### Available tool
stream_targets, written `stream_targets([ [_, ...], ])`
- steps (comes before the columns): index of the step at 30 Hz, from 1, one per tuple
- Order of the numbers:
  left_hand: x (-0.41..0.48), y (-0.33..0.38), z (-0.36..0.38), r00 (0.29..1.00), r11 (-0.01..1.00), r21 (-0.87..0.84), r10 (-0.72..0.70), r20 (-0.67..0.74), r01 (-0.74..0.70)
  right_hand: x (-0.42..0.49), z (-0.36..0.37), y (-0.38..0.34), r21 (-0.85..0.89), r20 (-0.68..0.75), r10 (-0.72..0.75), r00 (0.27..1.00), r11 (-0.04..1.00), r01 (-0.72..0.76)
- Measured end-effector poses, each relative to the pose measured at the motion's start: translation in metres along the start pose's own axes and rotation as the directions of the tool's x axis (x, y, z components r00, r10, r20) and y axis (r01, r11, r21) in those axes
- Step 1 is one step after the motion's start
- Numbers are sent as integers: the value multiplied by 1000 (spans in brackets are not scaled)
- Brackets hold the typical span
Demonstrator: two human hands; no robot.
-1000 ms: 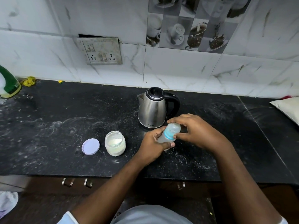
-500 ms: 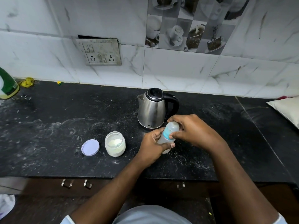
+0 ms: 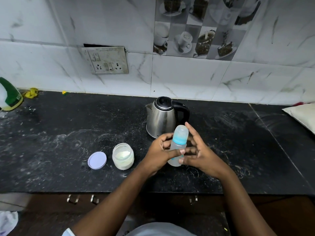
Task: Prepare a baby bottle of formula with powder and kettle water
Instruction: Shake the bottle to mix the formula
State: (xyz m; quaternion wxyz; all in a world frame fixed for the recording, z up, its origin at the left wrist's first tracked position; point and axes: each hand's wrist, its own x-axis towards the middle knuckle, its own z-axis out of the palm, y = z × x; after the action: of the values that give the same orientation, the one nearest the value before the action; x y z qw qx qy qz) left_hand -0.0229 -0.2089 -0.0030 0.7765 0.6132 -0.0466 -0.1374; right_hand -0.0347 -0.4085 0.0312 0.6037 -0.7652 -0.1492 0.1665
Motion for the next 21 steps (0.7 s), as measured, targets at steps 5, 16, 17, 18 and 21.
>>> stream_targets([
  [5,1,-3,-5,994,998,8,-56,92,55,-2,0,7,41,-36,-5,999,999,6],
  [16,-6,-30,-18,1000,987,159,4,21,-8,4,10,17,-19,-177,-33,984,999,30],
  [17,-7,-38,-21,999,963,268,20,-37,-9,5,9,18,-11,-206,-39,978,999,38],
  [18,-8,-48,-25,995,910,414,48,-88,-7,5,7,19,2,-229,-49,972,999,51],
  [21,-9,-86,-40,998,611,789,-20,-65,63,5,4,19,47,-256,-75,964,995,90],
])
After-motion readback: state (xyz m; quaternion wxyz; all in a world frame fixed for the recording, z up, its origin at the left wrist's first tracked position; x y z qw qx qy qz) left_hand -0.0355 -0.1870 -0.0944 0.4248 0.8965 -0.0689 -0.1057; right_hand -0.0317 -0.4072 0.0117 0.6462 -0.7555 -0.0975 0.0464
